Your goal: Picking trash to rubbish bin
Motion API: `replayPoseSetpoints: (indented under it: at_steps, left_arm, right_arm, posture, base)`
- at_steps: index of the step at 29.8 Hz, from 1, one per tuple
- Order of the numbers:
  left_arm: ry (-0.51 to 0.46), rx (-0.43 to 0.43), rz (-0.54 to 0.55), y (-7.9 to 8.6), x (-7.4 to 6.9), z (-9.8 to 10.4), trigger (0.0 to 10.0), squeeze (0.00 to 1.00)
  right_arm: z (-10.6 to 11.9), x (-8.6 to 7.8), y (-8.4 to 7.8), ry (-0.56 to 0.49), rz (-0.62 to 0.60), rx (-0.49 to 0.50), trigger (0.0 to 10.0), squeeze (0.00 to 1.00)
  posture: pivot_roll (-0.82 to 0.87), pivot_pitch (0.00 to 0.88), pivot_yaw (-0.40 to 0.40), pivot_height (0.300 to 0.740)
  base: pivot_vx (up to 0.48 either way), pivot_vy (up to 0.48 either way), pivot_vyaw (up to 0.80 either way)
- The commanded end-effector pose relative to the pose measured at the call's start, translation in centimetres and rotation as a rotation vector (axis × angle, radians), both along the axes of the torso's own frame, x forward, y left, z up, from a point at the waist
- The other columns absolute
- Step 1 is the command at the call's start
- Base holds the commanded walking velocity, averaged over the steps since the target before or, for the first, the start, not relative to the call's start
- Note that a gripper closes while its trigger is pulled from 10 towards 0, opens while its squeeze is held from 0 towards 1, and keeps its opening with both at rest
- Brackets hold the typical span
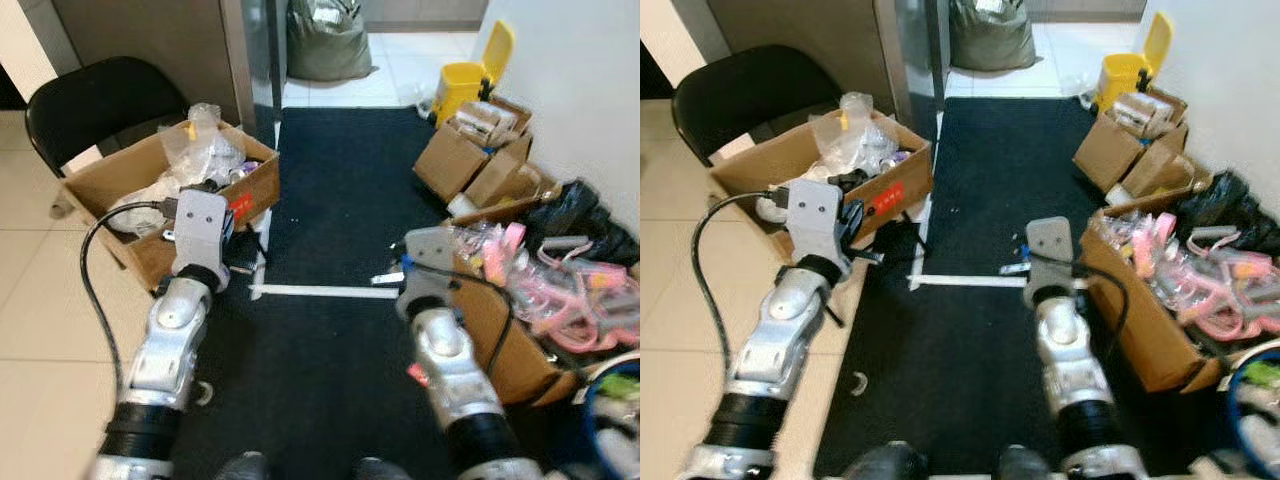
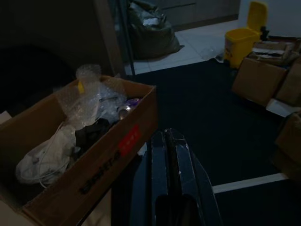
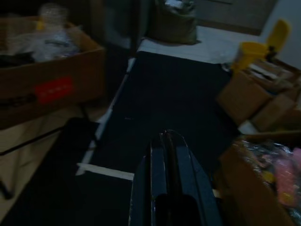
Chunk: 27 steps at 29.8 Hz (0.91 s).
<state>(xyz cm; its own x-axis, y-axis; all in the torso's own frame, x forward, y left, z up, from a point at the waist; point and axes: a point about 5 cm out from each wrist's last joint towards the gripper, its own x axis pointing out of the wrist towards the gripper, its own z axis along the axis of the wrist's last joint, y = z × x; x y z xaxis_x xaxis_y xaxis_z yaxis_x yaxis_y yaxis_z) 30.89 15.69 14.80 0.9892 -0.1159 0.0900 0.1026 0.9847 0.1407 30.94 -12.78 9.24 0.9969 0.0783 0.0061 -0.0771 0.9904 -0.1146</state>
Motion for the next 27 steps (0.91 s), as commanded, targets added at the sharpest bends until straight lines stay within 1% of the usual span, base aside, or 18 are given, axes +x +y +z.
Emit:
replayPoseSetpoints:
  at_steps: [1,16,18,20,21,22,23,24,25,26,27]
  left_arm:
    - [0.016,0.004,-0.003,0.0,-0.1,-0.3,10.0,0.00]
    - [0.015,0.005,-0.003,0.0,-0.1,-0.3,10.0,0.00]
    - [0.015,0.006,-0.002,0.1,0.0,-0.2,10.0,0.00]
    - [0.016,0.008,-0.001,0.2,0.0,-0.3,10.0,0.00]
    - [0.016,0.008,-0.001,0.2,0.1,-0.3,10.0,0.00]
    - [0.016,0.008,0.001,0.2,0.1,-0.3,10.0,0.00]
    - [0.016,0.008,0.001,0.2,0.1,-0.3,10.0,0.00]
    - [0.016,0.008,0.002,0.2,0.2,-0.3,10.0,0.00]
    - [0.014,0.006,0.003,0.1,0.2,-0.3,10.0,0.00]
    - [0.014,0.006,0.003,0.1,0.2,-0.3,10.0,0.00]
    - [0.014,0.006,0.001,0.1,0.3,-0.3,10.0,0.00]
  right_arm:
    - [-0.4,-0.1,-0.7,0.022,-0.025,-0.002,10.0,0.00]
    - [-0.5,0.1,-0.9,0.041,-0.052,0.005,10.0,0.00]
    - [-0.1,0.5,-0.7,0.032,-0.049,-0.024,10.0,0.00]
    - [0.8,1.6,-0.5,0.020,-0.079,-0.017,10.0,0.00]
    - [1.3,2.3,-0.5,0.017,-0.103,0.005,10.0,0.00]
    - [2.0,3.2,-0.5,0.012,-0.125,0.006,10.0,0.00]
    - [2.0,3.2,-0.5,0.012,-0.125,0.006,10.0,0.00]
    - [2.5,3.8,-0.5,0.011,-0.141,0.002,10.0,0.00]
    - [3.4,5.0,-0.7,0.013,-0.170,0.004,10.0,0.00]
    - [3.4,5.0,-0.7,0.013,-0.170,0.004,10.0,0.00]
    - [3.7,5.5,-0.7,0.022,-0.169,0.001,10.0,0.00]
  posture:
    - [0.03,0.077,0.028,0.740]
    - [0.02,0.076,0.030,0.740]
    - [0.02,0.078,0.031,0.740]
    - [0.02,0.080,0.032,0.740]
    - [0.02,0.080,0.032,0.740]
    - [0.02,0.076,0.029,0.740]
    - [0.02,0.076,0.029,0.740]
    - [0.02,0.075,0.030,0.740]
    - [0.02,0.075,0.029,0.740]
    - [0.02,0.075,0.029,0.740]
    - [0.02,0.074,0.029,0.740]
  base:
    - [0.304,0.000,0.00]
    - [0.302,0.000,0.00]
    - [0.300,0.000,0.00]
    - [0.300,0.000,0.00]
    - [0.300,0.000,0.00]
    - [0.304,0.000,0.00]
    - [0.304,0.000,0.00]
    - [0.307,0.000,0.00]
    - [0.300,0.000,0.00]
    - [0.300,0.000,0.00]
    - [0.300,0.000,0.00]
